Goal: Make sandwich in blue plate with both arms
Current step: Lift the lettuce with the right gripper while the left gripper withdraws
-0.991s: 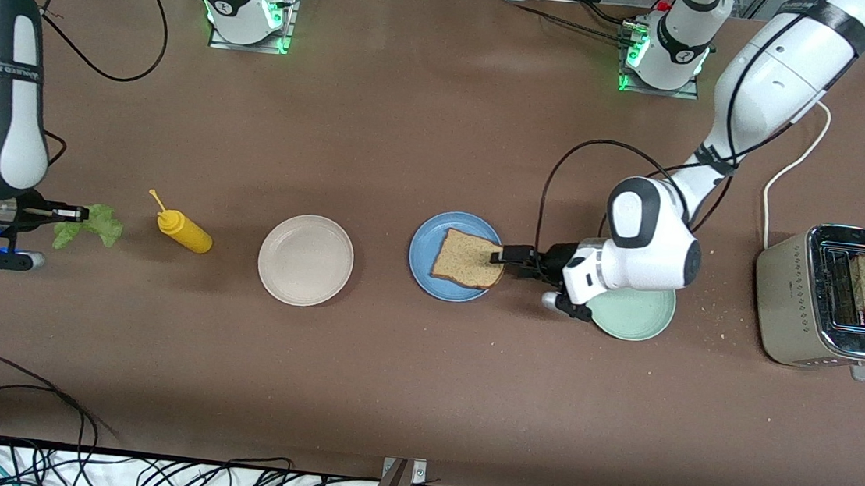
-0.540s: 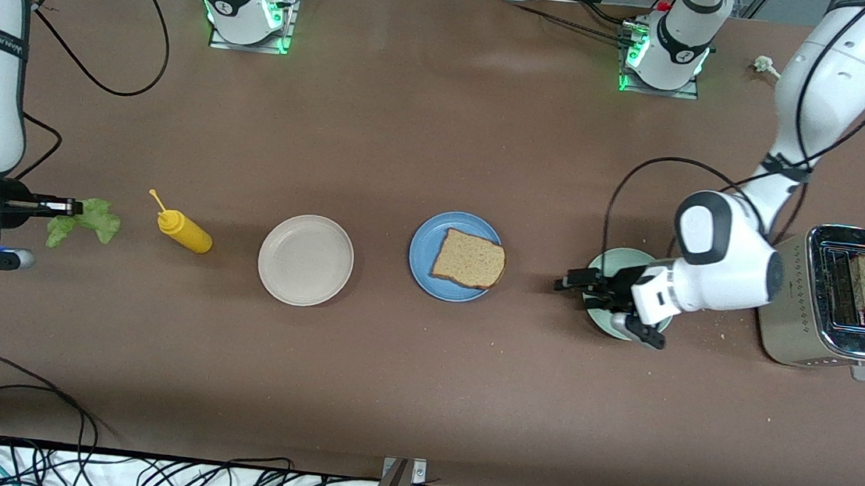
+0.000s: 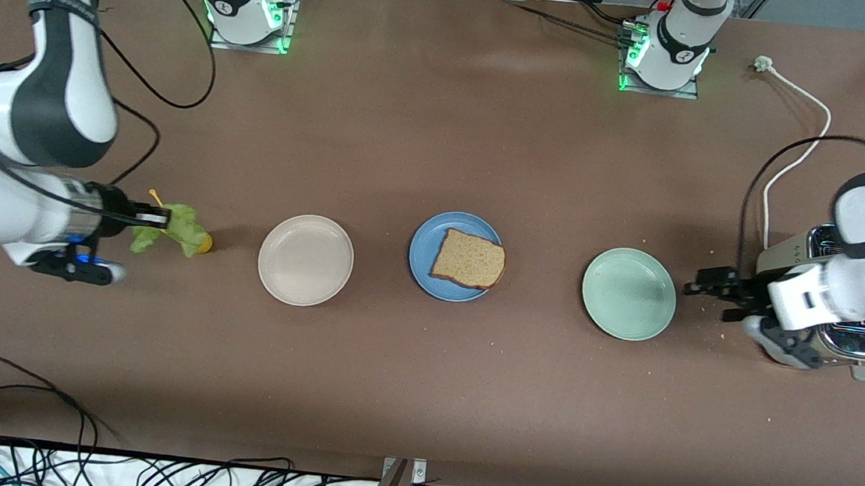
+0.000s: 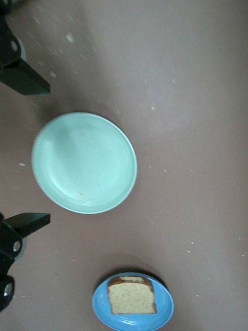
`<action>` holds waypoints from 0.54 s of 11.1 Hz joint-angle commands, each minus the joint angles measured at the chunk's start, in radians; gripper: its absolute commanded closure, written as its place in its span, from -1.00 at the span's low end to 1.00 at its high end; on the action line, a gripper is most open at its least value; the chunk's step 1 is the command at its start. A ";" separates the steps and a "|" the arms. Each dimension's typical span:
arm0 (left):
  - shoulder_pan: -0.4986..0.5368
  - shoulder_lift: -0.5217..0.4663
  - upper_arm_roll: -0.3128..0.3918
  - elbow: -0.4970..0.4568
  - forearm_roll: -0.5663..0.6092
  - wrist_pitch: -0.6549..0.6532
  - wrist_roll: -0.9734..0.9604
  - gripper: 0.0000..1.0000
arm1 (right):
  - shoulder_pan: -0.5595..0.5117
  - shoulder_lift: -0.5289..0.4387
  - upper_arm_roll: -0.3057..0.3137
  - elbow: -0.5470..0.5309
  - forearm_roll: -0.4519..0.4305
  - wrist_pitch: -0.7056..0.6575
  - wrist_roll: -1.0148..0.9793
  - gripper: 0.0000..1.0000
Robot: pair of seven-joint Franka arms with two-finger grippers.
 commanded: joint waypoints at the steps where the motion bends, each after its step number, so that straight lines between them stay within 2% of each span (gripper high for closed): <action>1: -0.038 -0.101 0.015 0.117 0.125 -0.210 -0.109 -1.00 | 0.003 0.049 0.140 0.027 0.005 0.062 0.240 1.00; 2: -0.093 -0.153 0.053 0.120 0.173 -0.219 -0.152 -1.00 | 0.008 0.068 0.192 0.026 0.005 0.096 0.313 1.00; 3: -0.188 -0.196 0.136 0.131 0.199 -0.253 -0.186 -1.00 | 0.011 0.082 0.240 0.026 0.004 0.127 0.379 1.00; 4: -0.313 -0.226 0.261 0.157 0.192 -0.297 -0.193 -1.00 | 0.020 0.096 0.280 0.027 0.002 0.171 0.423 1.00; 5: -0.427 -0.252 0.384 0.171 0.191 -0.308 -0.207 -1.00 | 0.046 0.110 0.289 0.024 0.001 0.202 0.442 1.00; 6: -0.458 -0.282 0.419 0.170 0.188 -0.308 -0.224 -1.00 | 0.081 0.121 0.289 0.026 -0.001 0.233 0.447 1.00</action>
